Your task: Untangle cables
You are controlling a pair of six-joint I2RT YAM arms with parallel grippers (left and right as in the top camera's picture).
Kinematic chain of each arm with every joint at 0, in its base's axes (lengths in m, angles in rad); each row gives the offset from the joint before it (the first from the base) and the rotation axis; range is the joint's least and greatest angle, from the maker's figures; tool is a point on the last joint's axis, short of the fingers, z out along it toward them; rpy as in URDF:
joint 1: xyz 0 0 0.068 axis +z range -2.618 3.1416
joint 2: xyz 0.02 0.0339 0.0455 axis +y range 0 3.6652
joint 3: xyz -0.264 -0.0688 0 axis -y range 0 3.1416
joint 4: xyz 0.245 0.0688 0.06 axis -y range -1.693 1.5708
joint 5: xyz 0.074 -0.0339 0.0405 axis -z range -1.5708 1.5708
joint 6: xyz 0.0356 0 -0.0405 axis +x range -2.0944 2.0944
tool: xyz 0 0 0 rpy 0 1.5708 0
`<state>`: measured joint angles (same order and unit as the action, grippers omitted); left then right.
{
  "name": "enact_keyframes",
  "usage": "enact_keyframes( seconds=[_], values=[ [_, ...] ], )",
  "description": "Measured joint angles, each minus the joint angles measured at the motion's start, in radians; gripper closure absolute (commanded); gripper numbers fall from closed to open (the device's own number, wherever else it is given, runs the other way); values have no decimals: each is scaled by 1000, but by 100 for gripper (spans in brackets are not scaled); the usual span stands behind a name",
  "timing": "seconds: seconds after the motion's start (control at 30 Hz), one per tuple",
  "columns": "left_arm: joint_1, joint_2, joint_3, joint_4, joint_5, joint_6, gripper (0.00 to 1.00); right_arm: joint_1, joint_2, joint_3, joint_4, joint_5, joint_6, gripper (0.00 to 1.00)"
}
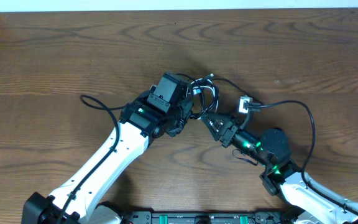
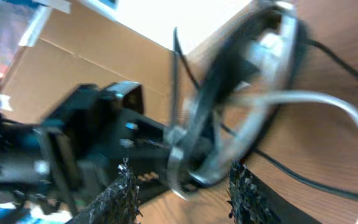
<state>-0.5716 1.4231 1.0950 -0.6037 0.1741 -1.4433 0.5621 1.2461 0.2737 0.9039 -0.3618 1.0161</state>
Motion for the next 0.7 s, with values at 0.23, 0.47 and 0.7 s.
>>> enact_keyframes(
  seconds=[0.23,0.47,0.7],
  values=[
    [-3,0,0,0,0,51,92,9,0,24,-54,45,52,72],
    [-38,0,0,3,13,93,92,9,0,24,-81,99,91,79],
    [-40,0,0,11,38,143,92,9,-2,26,-144,135,112,99]
  ],
)
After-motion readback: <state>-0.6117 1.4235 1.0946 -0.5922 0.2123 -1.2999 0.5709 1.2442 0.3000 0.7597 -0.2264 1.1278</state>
